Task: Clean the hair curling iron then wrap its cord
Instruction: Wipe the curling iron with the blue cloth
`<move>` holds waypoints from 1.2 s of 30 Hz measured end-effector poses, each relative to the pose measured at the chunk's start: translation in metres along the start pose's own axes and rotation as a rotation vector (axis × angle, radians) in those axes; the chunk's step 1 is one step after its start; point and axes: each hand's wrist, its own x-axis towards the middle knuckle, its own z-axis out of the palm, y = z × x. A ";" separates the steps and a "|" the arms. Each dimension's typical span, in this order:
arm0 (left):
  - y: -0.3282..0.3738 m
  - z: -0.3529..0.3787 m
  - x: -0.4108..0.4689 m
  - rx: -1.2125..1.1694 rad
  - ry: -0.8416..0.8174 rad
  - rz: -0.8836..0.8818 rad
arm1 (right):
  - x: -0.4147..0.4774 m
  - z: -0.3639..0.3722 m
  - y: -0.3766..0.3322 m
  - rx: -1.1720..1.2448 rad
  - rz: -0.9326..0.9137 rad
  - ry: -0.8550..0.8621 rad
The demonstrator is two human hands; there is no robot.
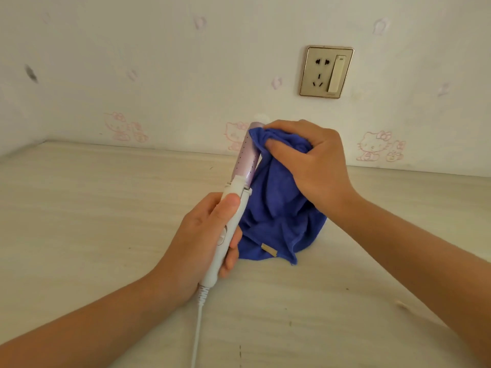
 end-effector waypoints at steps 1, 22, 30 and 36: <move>0.001 -0.001 0.000 -0.012 -0.015 0.000 | -0.002 -0.001 0.000 -0.001 -0.005 -0.005; 0.003 -0.008 0.008 -0.090 -0.134 -0.172 | 0.013 -0.022 -0.011 -0.124 -0.050 -0.041; 0.003 -0.009 0.006 -0.030 -0.118 -0.143 | -0.014 0.003 -0.016 -0.213 -0.121 -0.329; 0.004 -0.005 0.002 0.134 -0.115 -0.018 | 0.013 -0.014 -0.017 -0.190 -0.039 -0.061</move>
